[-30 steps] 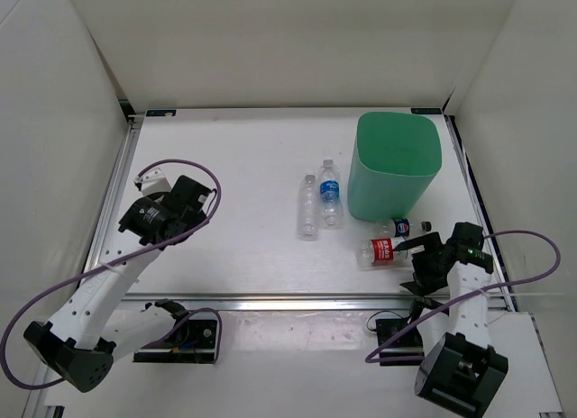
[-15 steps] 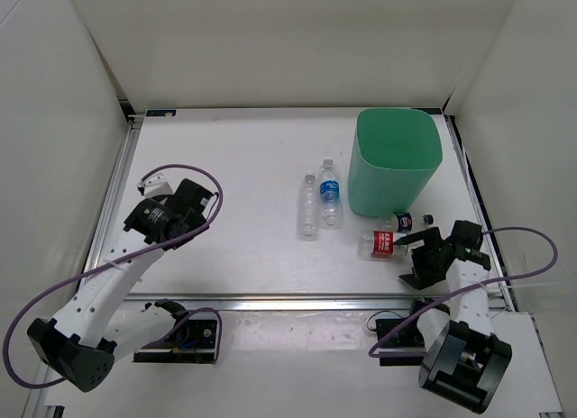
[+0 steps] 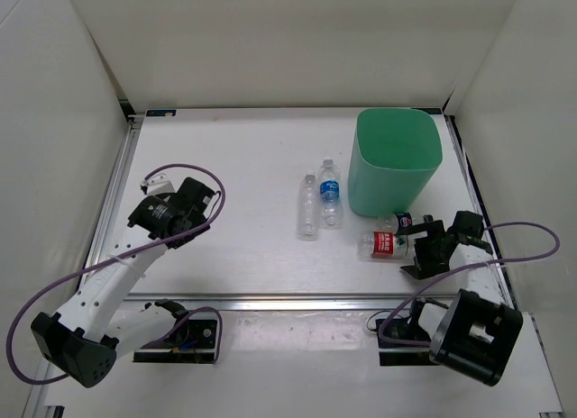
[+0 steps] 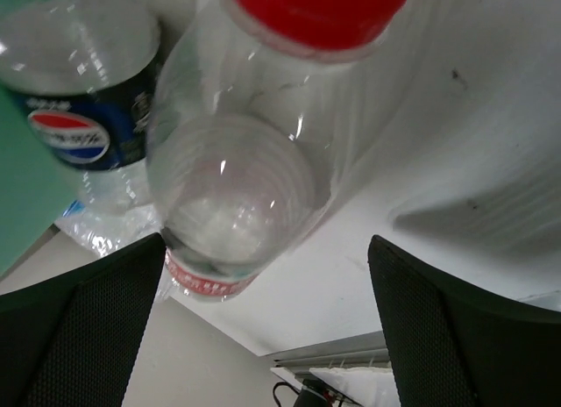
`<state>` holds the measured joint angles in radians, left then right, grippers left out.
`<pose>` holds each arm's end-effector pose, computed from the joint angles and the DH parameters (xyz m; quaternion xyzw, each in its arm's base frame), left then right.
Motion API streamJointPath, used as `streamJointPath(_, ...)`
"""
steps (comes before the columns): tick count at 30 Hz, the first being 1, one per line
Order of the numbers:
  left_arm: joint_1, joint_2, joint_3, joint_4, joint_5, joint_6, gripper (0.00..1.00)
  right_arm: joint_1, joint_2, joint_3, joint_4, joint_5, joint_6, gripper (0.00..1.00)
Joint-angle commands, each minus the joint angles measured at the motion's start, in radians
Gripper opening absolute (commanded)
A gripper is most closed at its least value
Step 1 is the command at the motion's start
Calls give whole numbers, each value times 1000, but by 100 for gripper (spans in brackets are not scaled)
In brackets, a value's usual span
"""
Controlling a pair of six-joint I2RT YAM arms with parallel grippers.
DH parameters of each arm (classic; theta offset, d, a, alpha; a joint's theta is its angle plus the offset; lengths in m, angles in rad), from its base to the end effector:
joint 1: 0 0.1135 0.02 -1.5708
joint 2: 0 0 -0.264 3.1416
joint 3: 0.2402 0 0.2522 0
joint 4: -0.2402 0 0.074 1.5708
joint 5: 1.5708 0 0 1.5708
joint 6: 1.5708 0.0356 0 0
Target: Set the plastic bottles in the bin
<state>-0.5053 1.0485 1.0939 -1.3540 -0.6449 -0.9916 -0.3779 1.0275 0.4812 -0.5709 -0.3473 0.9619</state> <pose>0.1476 -0.0572 0.3144 -0.2666 0.9027 0.1458 0.3046 0.1635 -0.0519 0.1669 0.5655 0.7764 0.2250 0.1636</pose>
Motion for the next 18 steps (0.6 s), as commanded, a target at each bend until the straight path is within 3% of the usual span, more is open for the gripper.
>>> streamJointPath(1, 5, -7, 11, -74, -1, 24, 100, -3, 60, 30, 52, 20, 8, 98)
streamJointPath(5, 14, -16, 11, -74, 8, 24, 100, -3, 103, 30, 62, 21, 8, 90)
streamJointPath(12, 33, -16, 21, -74, 28, 54, 100, -3, 143, 30, 33, 21, -15, 63)
streamJointPath(18, 33, -16, 0, -74, 27, 36, 100, 28, -27, 39, -154, 11, -25, 50)
